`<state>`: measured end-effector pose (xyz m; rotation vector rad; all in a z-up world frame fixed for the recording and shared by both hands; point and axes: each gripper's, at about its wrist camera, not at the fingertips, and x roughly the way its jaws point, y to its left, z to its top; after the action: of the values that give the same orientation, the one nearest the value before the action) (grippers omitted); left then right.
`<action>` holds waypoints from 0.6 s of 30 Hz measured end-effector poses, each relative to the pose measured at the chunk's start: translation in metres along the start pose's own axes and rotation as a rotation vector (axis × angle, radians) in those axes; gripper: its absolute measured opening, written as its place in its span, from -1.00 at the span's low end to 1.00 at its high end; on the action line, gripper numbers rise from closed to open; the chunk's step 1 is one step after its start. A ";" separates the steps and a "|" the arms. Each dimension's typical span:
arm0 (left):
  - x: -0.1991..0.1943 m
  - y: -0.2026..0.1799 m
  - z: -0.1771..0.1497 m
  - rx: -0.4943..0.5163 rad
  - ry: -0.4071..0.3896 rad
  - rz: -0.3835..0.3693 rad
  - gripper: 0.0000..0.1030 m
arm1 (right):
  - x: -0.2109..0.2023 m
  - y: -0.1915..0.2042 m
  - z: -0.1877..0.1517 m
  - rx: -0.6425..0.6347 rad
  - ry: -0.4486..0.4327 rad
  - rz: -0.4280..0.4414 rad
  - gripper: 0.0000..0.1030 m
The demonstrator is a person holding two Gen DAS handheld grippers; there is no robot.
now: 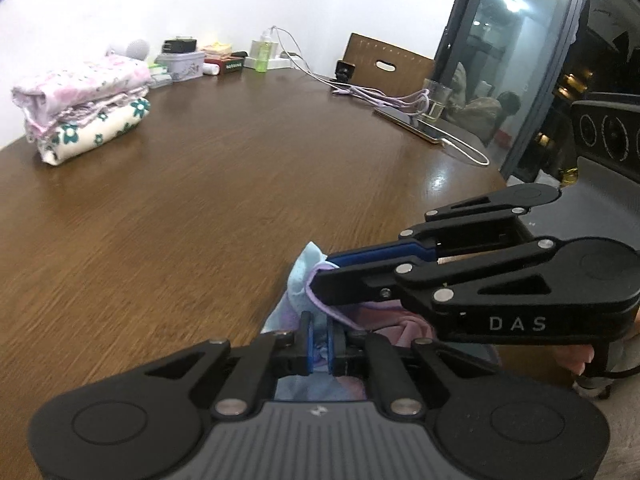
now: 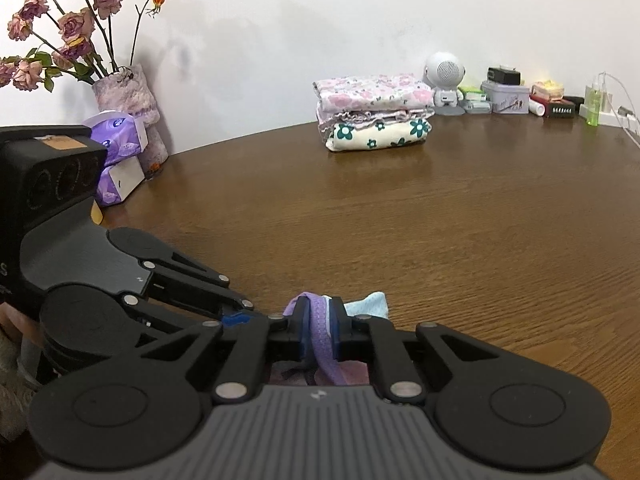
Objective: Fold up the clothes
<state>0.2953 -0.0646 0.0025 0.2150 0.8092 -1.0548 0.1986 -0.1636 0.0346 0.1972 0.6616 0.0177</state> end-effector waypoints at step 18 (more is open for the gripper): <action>-0.018 0.012 -0.007 -0.044 -0.027 -0.010 -0.77 | 0.003 0.003 0.000 -0.013 -0.010 0.003 -0.81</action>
<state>0.2969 -0.0423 0.0076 0.1589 0.8091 -1.0459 0.2016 -0.1603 0.0334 0.1856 0.6515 0.0243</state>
